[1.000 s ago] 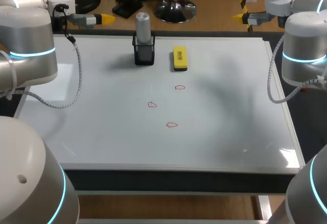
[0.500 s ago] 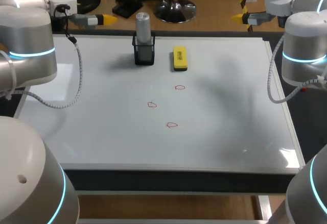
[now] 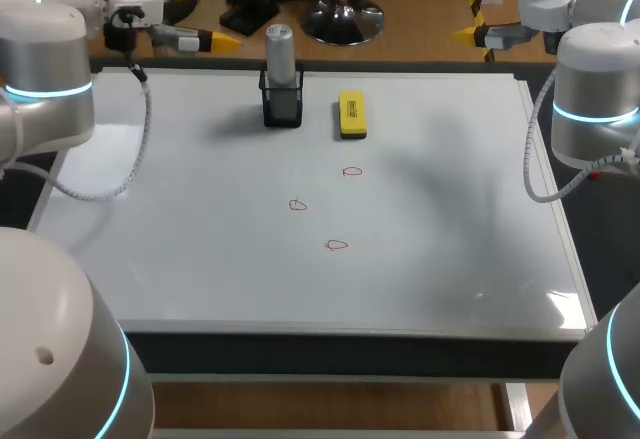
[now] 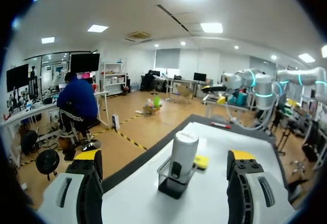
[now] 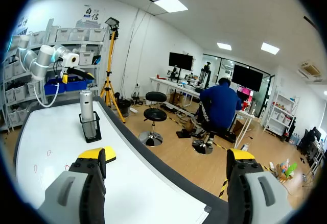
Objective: Pick up the inspection probe, press it on each red-marked spot on the whiteboard one by one, put down the probe, pick up the eraser, and wipe off all the red marks.
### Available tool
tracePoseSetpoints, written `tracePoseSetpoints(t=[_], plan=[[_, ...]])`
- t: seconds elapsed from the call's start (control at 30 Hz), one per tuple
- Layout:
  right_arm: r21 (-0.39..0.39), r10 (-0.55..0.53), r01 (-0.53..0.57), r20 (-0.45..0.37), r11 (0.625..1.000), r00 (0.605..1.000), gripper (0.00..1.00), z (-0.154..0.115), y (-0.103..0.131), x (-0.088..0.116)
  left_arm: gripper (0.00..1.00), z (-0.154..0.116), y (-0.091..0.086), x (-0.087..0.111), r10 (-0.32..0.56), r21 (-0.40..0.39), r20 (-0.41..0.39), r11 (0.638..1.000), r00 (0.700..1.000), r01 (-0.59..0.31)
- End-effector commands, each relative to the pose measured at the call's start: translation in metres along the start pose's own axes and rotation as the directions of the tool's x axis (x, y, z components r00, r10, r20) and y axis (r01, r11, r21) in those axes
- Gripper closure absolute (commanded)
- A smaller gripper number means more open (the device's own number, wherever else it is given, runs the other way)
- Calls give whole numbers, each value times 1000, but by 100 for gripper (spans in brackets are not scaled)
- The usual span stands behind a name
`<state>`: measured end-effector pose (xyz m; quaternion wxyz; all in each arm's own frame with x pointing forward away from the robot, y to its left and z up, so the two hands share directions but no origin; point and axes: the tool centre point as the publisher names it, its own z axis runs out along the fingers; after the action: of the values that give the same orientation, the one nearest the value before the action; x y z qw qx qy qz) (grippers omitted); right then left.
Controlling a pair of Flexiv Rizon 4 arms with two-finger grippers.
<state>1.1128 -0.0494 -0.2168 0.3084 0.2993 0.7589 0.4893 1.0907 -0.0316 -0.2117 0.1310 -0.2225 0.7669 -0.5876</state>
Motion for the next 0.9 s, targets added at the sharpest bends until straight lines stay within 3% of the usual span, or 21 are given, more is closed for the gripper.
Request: tracePoseSetpoints(t=[0.03,0.3,0.9], plan=[[0,0,0,-2,1000,1000,0,0,0,-1,0,10,1,-5,18,0,-122,1000,992,-18],[0,0,0,-2,1000,1000,0,0,0,-1,0,22,2,6,75,39,-298,997,952,-66],[0,0,0,-2,1000,1000,0,0,0,-1,0,60,14,16,110,106,-433,992,894,-71]])
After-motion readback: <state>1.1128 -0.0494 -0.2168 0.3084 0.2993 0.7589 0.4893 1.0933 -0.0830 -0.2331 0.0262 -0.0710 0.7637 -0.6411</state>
